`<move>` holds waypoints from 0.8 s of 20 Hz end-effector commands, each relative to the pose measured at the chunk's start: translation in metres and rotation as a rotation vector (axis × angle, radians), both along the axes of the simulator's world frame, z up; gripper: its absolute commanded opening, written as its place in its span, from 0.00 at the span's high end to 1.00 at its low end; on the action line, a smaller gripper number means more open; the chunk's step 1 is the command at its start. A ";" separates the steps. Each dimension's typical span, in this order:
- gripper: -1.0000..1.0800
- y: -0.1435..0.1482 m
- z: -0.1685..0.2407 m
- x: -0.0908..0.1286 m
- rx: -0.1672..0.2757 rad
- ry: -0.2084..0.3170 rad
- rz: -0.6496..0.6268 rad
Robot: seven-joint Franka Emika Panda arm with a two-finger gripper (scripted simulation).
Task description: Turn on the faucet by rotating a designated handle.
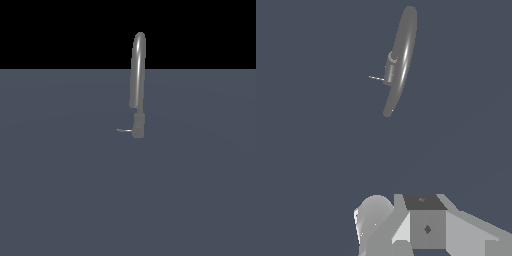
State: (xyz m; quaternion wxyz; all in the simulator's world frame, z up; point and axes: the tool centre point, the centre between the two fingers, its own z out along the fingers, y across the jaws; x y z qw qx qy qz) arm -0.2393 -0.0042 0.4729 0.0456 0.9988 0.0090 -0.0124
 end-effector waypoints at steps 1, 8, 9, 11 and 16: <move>1.00 -0.002 0.002 0.000 -0.033 -0.010 -0.005; 1.00 -0.011 0.013 0.002 -0.194 -0.056 -0.030; 1.00 -0.013 0.016 0.003 -0.225 -0.065 -0.035; 1.00 -0.016 0.021 0.004 -0.294 -0.085 -0.045; 1.00 -0.022 0.040 0.007 -0.499 -0.142 -0.070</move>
